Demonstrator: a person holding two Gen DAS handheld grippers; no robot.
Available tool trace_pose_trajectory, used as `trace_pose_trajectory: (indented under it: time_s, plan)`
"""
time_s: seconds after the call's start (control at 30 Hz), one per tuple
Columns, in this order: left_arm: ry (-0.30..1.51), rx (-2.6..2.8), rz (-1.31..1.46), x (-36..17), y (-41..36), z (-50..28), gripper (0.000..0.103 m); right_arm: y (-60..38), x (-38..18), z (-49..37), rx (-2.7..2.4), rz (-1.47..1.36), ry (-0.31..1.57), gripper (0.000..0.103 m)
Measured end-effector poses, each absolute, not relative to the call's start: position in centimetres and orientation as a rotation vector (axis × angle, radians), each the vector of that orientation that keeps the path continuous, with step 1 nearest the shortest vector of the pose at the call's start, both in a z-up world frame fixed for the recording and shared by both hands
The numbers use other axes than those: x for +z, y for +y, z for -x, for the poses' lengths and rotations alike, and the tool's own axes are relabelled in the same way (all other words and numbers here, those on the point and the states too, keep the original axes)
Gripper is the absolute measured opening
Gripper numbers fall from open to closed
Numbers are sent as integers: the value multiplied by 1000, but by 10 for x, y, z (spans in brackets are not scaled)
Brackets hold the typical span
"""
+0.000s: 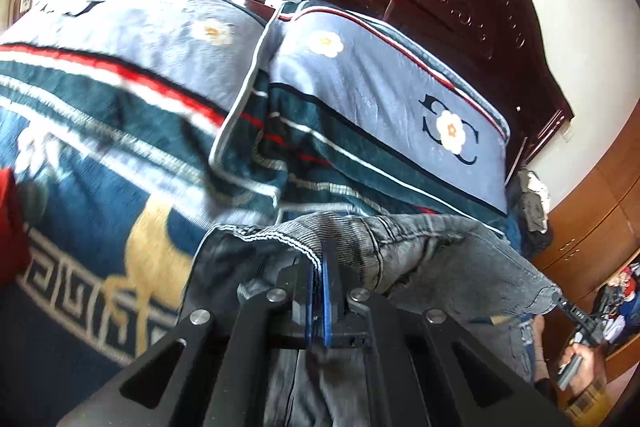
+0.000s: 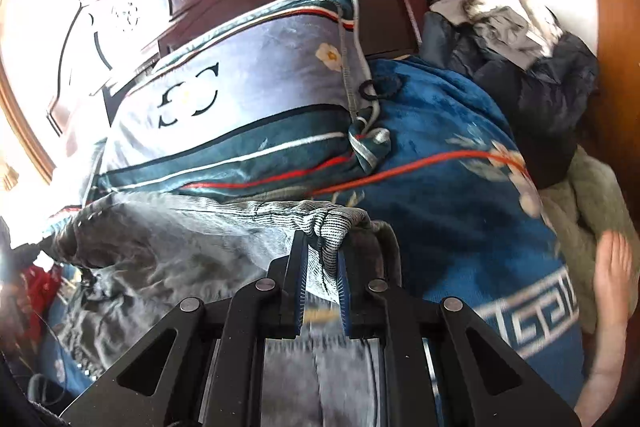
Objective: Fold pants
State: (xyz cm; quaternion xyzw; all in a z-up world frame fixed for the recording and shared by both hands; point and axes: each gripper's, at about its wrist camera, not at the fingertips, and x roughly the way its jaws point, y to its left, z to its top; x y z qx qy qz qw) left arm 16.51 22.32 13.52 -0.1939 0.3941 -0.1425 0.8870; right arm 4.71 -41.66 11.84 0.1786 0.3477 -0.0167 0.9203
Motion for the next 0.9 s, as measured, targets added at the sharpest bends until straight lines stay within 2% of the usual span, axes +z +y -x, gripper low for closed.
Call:
trace_pose_trajectory:
  time_s: [0.2,0.33,0.43,0.73,0.8,0.87,0.9]
  plan:
    - [880,-360,393,130,252,-120,5,-422,99,8,-66,-454,750,12]
    - [1019,-378,252,102,245,-100,5,-415,69,19,-117,-444,893,13]
    - [1049,-363,223,86,246,-86,5,-405,52,22,-158,-409,969,13]
    - [936,-393,267,120,257,-69,5,-391,97,51,-189,-399,826,13]
    - [1002,-398,234,110,258,-70,7,-390,89,55,-201,-391,869,13]
    - [1173,-380,182,81,256,-76,10,-386,65,49,-215,-342,1009,13]
    - [1259,-359,162,63,257,-76,10,-385,52,48,-225,-332,1070,17]
